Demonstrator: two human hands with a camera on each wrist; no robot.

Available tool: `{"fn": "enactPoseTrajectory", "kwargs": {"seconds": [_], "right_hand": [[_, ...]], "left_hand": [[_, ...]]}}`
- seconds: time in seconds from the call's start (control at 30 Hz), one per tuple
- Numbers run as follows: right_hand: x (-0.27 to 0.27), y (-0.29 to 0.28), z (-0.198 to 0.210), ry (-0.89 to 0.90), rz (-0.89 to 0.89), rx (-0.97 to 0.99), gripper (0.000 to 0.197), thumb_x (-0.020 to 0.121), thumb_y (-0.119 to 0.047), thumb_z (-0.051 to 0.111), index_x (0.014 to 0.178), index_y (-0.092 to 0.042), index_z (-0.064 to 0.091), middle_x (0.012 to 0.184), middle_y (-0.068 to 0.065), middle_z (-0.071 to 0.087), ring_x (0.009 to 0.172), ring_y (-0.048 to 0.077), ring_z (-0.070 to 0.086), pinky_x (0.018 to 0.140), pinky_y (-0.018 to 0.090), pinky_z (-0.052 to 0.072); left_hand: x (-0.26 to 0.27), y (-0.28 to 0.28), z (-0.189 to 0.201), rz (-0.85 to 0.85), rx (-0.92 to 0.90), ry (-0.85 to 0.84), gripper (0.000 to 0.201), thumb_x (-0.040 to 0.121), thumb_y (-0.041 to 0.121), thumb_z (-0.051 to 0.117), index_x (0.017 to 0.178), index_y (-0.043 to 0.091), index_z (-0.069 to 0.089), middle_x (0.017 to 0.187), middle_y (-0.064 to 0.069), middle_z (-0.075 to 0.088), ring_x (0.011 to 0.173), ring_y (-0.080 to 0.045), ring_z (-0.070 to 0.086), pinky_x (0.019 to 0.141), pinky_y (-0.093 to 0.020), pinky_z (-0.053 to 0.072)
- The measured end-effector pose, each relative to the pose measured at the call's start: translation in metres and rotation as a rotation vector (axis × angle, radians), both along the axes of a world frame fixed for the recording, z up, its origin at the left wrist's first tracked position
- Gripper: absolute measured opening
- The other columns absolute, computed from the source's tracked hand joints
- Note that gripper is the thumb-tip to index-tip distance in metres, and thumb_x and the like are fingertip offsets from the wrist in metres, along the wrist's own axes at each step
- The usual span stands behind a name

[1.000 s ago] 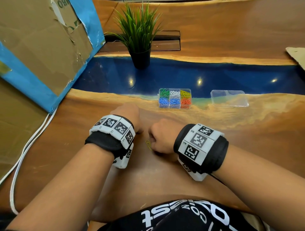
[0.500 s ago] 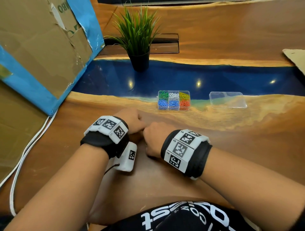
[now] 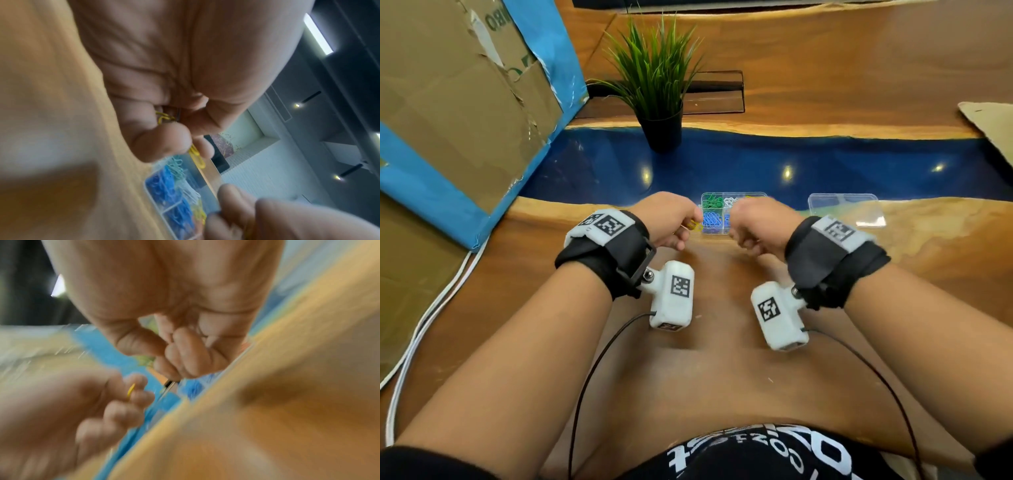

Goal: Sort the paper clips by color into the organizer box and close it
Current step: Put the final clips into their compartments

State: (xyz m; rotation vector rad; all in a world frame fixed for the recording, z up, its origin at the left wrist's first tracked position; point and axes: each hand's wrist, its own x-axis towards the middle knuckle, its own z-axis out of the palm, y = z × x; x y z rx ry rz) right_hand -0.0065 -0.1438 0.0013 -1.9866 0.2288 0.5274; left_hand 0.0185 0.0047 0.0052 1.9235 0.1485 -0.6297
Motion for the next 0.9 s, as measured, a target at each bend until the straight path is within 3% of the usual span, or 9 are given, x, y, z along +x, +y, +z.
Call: {"fn": "enactPoseTrajectory", "kwargs": {"seconds": [0.1,0.17,0.37,0.47,0.57,0.67,0.73,0.8,0.9], "right_hand": [[0.015,-0.021,0.009,0.006,-0.310,0.267,0.026,0.078,0.010,0.027,0.062,-0.010,0.032,0.060,0.009,0.038,0.048,0.016,0.027,0.041,0.017,0.021],[0.027,-0.033,0.012,-0.003,-0.403,0.278,0.025,0.077,0.011,0.025,0.065,-0.009,0.035,0.060,0.008,0.040,0.049,0.017,0.030,0.045,0.023,0.023],[0.045,-0.047,0.012,0.037,-0.435,0.185,0.027,0.091,0.003,0.030,0.094,-0.008,0.054,0.064,0.006,0.045,0.052,0.016,0.040,0.048,0.021,0.037],[0.050,-0.048,0.008,0.120,-0.392,0.182,0.032,0.090,0.004,0.031,0.089,-0.005,0.061,0.074,0.008,0.051,0.062,0.016,0.048,0.064,0.023,0.050],[0.056,-0.048,0.010,0.137,-0.376,0.129,0.026,0.091,-0.003,0.039,0.105,-0.004,0.060,0.083,0.009,0.059,0.069,0.017,0.056,0.081,0.031,0.056],[0.057,-0.050,0.014,0.113,-0.339,0.122,0.038,0.087,-0.012,0.051,0.124,-0.005,0.053,0.105,0.010,0.059,0.085,0.021,0.062,0.068,0.032,0.055],[0.057,-0.050,0.018,0.101,-0.324,0.103,0.045,0.083,-0.018,0.056,0.127,-0.008,0.052,0.112,0.010,0.057,0.091,0.023,0.061,0.061,0.031,0.053],[0.059,-0.048,0.020,0.081,-0.319,0.086,0.044,0.084,-0.022,0.055,0.126,-0.008,0.053,0.113,0.010,0.057,0.089,0.023,0.060,0.059,0.031,0.051],[0.061,-0.045,0.021,0.049,-0.323,0.072,0.041,0.089,-0.027,0.050,0.125,-0.006,0.054,0.108,0.013,0.060,0.081,0.023,0.059,0.059,0.032,0.051]], "left_hand": [[0.006,-0.018,0.007,-0.033,-0.035,0.007,0.018,0.091,0.000,0.036,0.082,0.007,0.049,0.071,-0.006,0.041,0.052,-0.015,0.040,0.035,-0.015,0.039],[0.011,-0.031,0.012,-0.015,-0.061,0.027,0.015,0.092,0.001,0.035,0.092,0.005,0.050,0.073,-0.007,0.041,0.055,-0.016,0.045,0.036,-0.017,0.044],[0.026,-0.070,0.020,0.035,-0.112,0.061,0.014,0.094,0.006,0.044,0.105,0.001,0.051,0.070,-0.008,0.041,0.057,-0.020,0.048,0.051,-0.025,0.048],[0.034,-0.081,0.019,0.061,-0.128,0.063,0.015,0.092,0.008,0.049,0.103,0.001,0.057,0.073,-0.009,0.045,0.058,-0.021,0.047,0.054,-0.027,0.046],[0.040,-0.088,0.018,0.090,-0.103,0.054,0.017,0.091,0.014,0.044,0.087,0.007,0.059,0.076,-0.007,0.049,0.061,-0.021,0.049,0.056,-0.028,0.046],[0.045,-0.093,0.015,0.119,-0.103,0.064,0.020,0.091,0.021,0.042,0.087,0.010,0.058,0.078,-0.006,0.053,0.069,-0.021,0.051,0.068,-0.031,0.049],[0.047,-0.095,0.013,0.132,-0.115,0.067,0.021,0.093,0.025,0.041,0.090,0.010,0.056,0.086,-0.007,0.055,0.081,-0.021,0.053,0.079,-0.035,0.050],[0.049,-0.096,0.011,0.128,-0.115,0.062,0.024,0.093,0.029,0.041,0.092,0.010,0.056,0.092,-0.008,0.057,0.087,-0.022,0.054,0.088,-0.038,0.048],[0.049,-0.096,0.011,0.117,-0.110,0.068,0.024,0.090,0.033,0.045,0.083,0.013,0.056,0.084,-0.008,0.057,0.085,-0.026,0.053,0.089,-0.037,0.047]]}}
